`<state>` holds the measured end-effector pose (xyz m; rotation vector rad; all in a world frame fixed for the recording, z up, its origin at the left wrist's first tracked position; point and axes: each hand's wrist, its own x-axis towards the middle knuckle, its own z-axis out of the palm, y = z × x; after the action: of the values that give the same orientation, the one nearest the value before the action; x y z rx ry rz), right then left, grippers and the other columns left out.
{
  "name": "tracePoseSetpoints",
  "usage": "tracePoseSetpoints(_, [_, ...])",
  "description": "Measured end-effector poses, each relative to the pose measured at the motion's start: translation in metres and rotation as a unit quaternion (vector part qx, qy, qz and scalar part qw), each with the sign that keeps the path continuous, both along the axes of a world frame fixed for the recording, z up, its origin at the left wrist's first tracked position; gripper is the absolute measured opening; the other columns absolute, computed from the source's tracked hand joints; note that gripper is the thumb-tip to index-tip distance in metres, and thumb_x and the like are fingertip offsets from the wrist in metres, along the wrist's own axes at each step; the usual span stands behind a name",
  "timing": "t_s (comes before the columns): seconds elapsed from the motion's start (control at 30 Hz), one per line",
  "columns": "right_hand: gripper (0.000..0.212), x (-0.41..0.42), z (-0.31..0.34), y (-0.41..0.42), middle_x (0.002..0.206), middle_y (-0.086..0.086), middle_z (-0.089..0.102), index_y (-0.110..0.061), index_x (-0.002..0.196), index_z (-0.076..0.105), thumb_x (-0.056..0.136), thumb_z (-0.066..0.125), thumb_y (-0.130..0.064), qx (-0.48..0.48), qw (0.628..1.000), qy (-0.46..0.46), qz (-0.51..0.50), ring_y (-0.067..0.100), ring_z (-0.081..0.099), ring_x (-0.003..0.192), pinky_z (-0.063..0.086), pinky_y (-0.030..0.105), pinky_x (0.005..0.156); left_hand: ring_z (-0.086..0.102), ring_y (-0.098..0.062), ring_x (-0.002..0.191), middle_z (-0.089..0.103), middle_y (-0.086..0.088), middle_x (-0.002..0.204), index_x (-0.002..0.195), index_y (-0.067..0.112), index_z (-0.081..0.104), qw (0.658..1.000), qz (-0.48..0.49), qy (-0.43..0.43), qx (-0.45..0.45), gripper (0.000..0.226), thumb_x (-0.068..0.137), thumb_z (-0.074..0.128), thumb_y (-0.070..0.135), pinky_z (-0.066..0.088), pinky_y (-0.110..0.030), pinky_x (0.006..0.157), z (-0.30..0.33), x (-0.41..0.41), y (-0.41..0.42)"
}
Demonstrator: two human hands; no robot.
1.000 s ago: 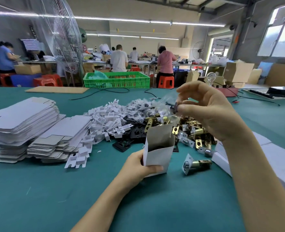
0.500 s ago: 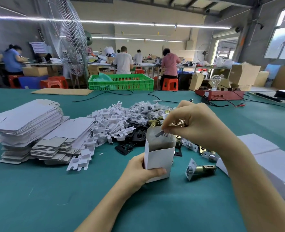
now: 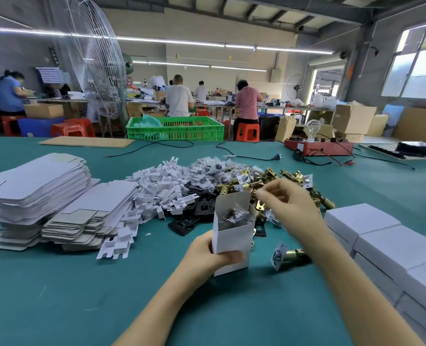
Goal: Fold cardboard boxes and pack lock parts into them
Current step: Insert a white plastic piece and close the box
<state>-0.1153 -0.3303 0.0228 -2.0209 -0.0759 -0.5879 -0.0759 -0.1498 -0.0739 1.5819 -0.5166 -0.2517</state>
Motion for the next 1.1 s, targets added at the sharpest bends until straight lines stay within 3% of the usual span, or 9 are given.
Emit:
tracePoseSetpoints(0.1, [0.013, -0.002, -0.028, 0.012, 0.085, -0.002, 0.064, -0.019, 0.087, 0.059, 0.09, 0.063, -0.031, 0.042, 0.998, 0.054, -0.002, 0.006, 0.059, 0.079, 0.048, 0.018, 0.067, 0.068, -0.008, 0.089, 0.075, 0.004, 0.098, 0.102, 0.024, 0.072, 0.999, -0.005, -0.007, -0.033, 0.035, 0.067, 0.08, 0.021, 0.053, -0.021, 0.074, 0.005, -0.004, -0.002])
tracePoseSetpoints(0.27, [0.018, -0.005, -0.04, 0.03, 0.079, -0.008, 0.057, -0.023, 0.084, 0.051, 0.086, 0.068, -0.024, -0.002, 0.999, -0.025, -0.025, 0.0, 0.051, 0.069, 0.041, 0.014, 0.061, 0.069, -0.015, 0.098, 0.074, -0.004, 0.109, 0.109, 0.021, 0.069, 0.995, -0.004, -0.007, -0.102, 0.043, 0.07, 0.076, 0.037, 0.054, -0.024, 0.079, 0.008, -0.01, 0.0])
tracePoseSetpoints(0.43, [0.019, -0.005, -0.042, 0.031, 0.093, 0.002, 0.062, -0.016, 0.097, 0.056, 0.083, 0.07, -0.019, 0.213, 0.972, 0.099, 0.023, 0.011, 0.057, 0.08, 0.044, 0.016, 0.058, 0.057, -0.028, 0.099, 0.064, -0.015, 0.114, 0.118, 0.012, 0.062, 0.987, 0.019, -0.034, -0.158, 0.055, 0.08, 0.061, 0.051, 0.047, -0.047, 0.087, 0.014, -0.017, -0.002])
tracePoseSetpoints(0.53, [0.011, -0.004, -0.041, 0.033, 0.085, -0.001, 0.064, -0.017, 0.092, 0.059, 0.085, 0.063, -0.01, 0.271, 0.951, 0.136, 0.052, 0.01, 0.057, 0.074, 0.042, 0.021, 0.059, 0.059, -0.021, 0.093, 0.063, -0.006, 0.106, 0.101, 0.013, 0.066, 0.984, 0.049, -0.007, -0.174, 0.061, 0.083, 0.052, 0.069, 0.053, -0.03, 0.079, 0.016, -0.022, -0.009])
tracePoseSetpoints(0.73, [0.013, -0.004, -0.046, 0.037, 0.073, -0.006, 0.059, -0.015, 0.089, 0.056, 0.085, 0.053, -0.003, 0.27, 0.953, 0.13, 0.052, -0.001, 0.053, 0.056, 0.042, 0.017, 0.055, 0.067, -0.007, 0.087, 0.074, 0.009, 0.097, 0.1, 0.035, 0.074, 0.989, 0.035, -0.007, -0.141, 0.03, 0.089, 0.047, 0.04, 0.053, -0.021, 0.071, 0.018, -0.023, -0.016])
tracePoseSetpoints(0.83, [0.009, -0.004, -0.053, 0.04, 0.083, -0.005, 0.062, -0.017, 0.094, 0.057, 0.087, 0.061, -0.012, 0.27, 0.956, 0.101, 0.06, -0.001, 0.056, 0.065, 0.043, 0.012, 0.056, 0.065, -0.009, 0.08, 0.071, 0.006, 0.086, 0.091, 0.032, 0.074, 0.989, 0.057, 0.007, -0.134, 0.028, 0.085, 0.049, 0.043, 0.053, -0.026, 0.068, 0.019, -0.02, -0.015])
tracePoseSetpoints(0.93, [0.03, -0.005, -0.057, 0.04, 0.093, -0.009, 0.067, -0.023, 0.1, 0.064, 0.083, 0.065, -0.048, 0.27, 0.958, 0.07, 0.073, 0.004, 0.059, 0.081, 0.043, 0.016, 0.068, 0.06, -0.019, 0.087, 0.067, -0.007, 0.093, 0.101, 0.014, 0.068, 0.987, 0.09, 0.012, -0.13, 0.043, 0.086, 0.053, 0.052, 0.046, -0.04, 0.081, 0.021, -0.018, -0.014])
tracePoseSetpoints(1.03, [0.052, -0.003, -0.058, 0.041, 0.104, -0.008, 0.071, -0.028, 0.111, 0.068, 0.086, 0.047, -0.068, 0.303, 0.944, 0.103, 0.086, 0.008, 0.063, 0.095, 0.046, 0.027, 0.083, 0.065, -0.014, 0.089, 0.073, 0.004, 0.092, 0.087, 0.033, 0.073, 0.985, 0.115, 0.031, -0.127, 0.032, 0.089, 0.052, 0.057, 0.047, -0.037, 0.088, 0.02, -0.015, -0.015])
tracePoseSetpoints(1.1, [0.047, -0.002, -0.057, 0.041, 0.093, -0.007, 0.071, -0.026, 0.109, 0.069, 0.093, 0.041, -0.06, 0.348, 0.925, 0.129, 0.078, 0.004, 0.063, 0.079, 0.044, 0.026, 0.074, 0.064, -0.024, 0.108, 0.073, 0.0, 0.107, 0.094, 0.037, 0.072, 0.985, 0.109, 0.043, -0.127, 0.039, 0.078, 0.051, 0.065, 0.047, -0.046, 0.101, 0.021, -0.016, -0.016])
